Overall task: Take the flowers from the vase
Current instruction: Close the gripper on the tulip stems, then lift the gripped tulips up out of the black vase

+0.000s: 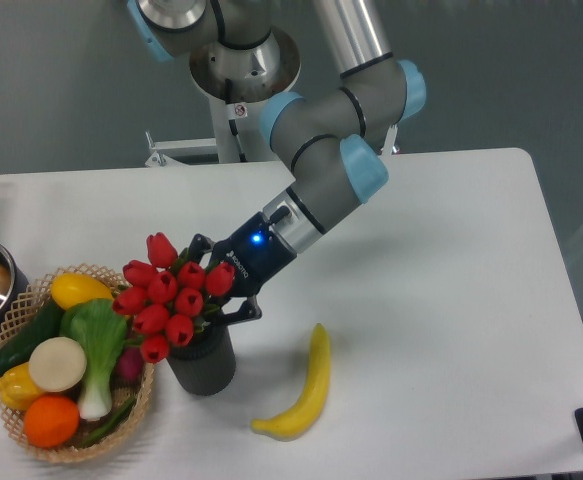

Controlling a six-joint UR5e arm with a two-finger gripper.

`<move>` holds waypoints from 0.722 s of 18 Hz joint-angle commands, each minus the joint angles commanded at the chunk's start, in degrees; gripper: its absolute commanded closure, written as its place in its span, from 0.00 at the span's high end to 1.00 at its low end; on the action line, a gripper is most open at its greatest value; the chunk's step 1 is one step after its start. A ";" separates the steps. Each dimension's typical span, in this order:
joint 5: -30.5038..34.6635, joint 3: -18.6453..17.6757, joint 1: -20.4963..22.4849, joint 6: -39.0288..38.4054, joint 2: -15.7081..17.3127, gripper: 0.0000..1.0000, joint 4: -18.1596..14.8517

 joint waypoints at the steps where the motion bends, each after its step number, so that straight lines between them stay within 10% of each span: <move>1: -0.62 0.18 0.35 -0.97 0.44 0.37 0.00; 13: -1.86 6.24 1.50 -16.27 4.66 0.37 -0.09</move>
